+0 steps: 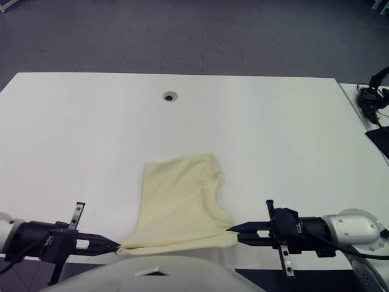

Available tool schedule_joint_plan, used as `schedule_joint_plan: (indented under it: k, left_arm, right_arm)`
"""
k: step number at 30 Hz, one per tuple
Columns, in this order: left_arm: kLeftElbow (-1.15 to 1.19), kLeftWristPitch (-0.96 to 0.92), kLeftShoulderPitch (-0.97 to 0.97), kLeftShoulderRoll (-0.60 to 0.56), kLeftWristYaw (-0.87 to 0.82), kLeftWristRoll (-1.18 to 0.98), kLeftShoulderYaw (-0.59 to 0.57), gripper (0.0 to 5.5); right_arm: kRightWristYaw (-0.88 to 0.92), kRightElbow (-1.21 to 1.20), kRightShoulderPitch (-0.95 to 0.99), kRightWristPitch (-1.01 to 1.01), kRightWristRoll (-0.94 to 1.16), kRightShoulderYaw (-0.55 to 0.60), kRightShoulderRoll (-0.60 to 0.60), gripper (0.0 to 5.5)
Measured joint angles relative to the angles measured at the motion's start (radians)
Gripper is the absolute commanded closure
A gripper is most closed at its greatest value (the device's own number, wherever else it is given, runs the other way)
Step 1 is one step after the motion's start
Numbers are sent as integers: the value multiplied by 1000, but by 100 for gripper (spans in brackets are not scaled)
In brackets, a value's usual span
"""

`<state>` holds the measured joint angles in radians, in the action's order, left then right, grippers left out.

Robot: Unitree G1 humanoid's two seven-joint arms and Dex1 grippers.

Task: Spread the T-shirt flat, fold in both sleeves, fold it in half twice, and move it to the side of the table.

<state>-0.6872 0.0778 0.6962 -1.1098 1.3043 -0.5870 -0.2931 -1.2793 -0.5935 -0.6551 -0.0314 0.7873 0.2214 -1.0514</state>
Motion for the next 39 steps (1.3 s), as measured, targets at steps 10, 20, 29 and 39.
schedule_joint_plan:
  k: [10, 20, 29, 39]
  left_arm:
    - [154, -186, -492, -3, 39, -28, 212, 550]
    - [550, -267, -965, 197, 61, 133, 454, 550]
    - [729, -251, -1081, 302, 75, 193, 480, 550]
    - [849, -209, -1093, 345, 78, 246, 480, 550]
  right_arm:
    - [18, 168, 452, -118, -91, -137, 50, 547]
    - [-14, 504, 868, -166, -233, -294, 192, 547]
    - [-22, 764, 1017, -108, -372, -351, 319, 547]
    - [34, 957, 1128, -23, -491, -371, 446, 484]
